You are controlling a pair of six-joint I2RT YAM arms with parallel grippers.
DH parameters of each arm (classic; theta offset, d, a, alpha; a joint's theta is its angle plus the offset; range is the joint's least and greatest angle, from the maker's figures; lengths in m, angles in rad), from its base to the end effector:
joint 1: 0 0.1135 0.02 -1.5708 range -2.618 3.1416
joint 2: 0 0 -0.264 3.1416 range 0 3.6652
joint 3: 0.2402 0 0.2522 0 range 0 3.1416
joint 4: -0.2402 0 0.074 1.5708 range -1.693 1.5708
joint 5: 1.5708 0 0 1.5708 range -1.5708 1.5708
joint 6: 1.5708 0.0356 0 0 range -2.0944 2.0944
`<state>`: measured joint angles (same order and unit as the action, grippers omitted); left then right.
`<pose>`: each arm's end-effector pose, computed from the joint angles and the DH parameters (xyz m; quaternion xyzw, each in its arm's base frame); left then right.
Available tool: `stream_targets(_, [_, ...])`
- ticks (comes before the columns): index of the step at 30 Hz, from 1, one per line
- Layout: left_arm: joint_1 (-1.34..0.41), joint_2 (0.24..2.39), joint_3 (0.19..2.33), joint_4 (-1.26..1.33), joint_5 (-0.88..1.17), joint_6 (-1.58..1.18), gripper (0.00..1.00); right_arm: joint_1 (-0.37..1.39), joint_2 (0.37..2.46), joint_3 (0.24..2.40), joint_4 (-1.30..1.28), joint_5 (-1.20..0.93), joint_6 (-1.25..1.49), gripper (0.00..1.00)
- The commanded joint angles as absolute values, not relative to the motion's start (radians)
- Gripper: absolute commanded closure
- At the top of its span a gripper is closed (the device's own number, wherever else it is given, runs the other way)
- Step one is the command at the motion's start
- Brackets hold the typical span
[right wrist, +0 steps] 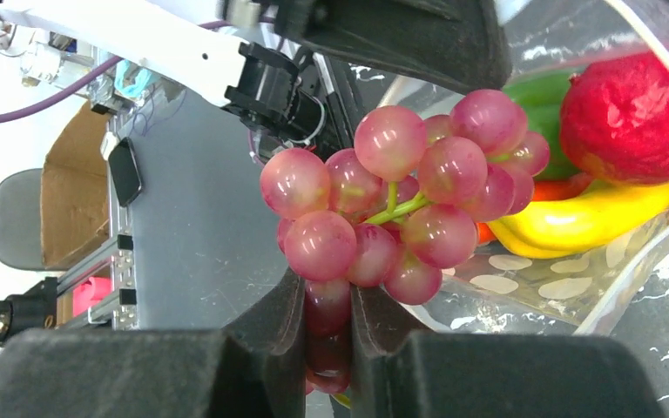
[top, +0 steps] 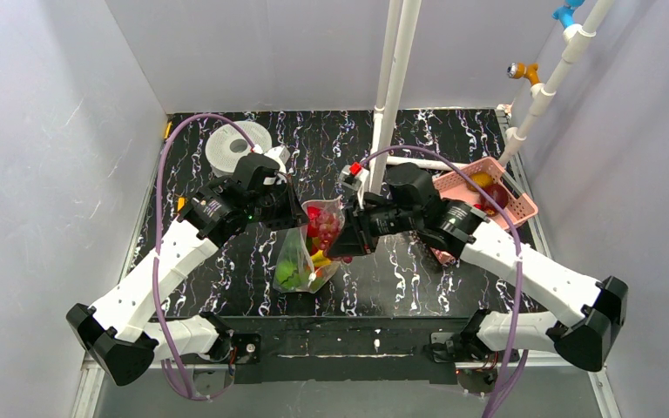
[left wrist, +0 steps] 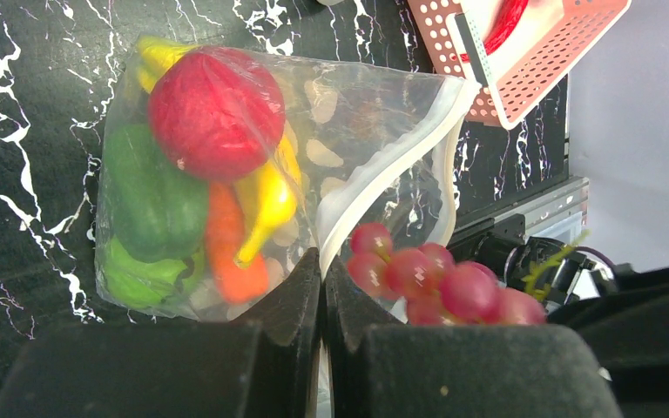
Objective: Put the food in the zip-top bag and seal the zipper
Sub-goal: Place the fake fruit in the zipper food storage bag, then pick up the fake fruit from the bin.
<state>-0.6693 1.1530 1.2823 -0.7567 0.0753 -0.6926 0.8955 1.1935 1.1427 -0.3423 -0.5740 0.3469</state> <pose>0.1840 -0.1490 0.3816 0.0067 0.8903 -0.3119 0.3317 0.1514 0.2200 0.3666 -0.3674 0.7252 0.5015 0.2962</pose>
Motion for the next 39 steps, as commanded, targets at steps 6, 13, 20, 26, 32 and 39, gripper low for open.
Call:
stream_targets(6, [-0.667, 1.129, 1.273, -0.754, 0.084, -0.704, 1.0, 0.905, 1.255, 1.203, -0.374, -0.384, 0.41, 0.85])
stream_targets(13, [-0.666, 1.127, 1.28, -0.755, 0.085, -0.706, 1.0, 0.951, 1.354, 1.275, -0.411, -0.328, 0.407, 0.62])
stream_targets(20, [-0.667, 1.126, 1.283, -0.759, 0.081, -0.707, 1.0, 0.963, 1.378, 1.306, -0.436, -0.261, 0.396, 0.28])
stream_targets(26, [-0.667, 1.128, 1.284, -0.761, 0.077, -0.705, 1.0, 0.963, 1.329, 1.311, -0.44, -0.211, 0.373, 0.2])
stream_targets(32, [-0.667, 1.133, 1.283, -0.759, 0.082, -0.704, 1.0, 0.963, 1.262, 1.305, -0.437, -0.129, 0.349, 0.23])
stream_targets(39, [-0.667, 1.126, 1.28, -0.763, 0.078, -0.703, 1.0, 0.962, 1.08, 1.218, -0.414, 0.162, 0.305, 0.25])
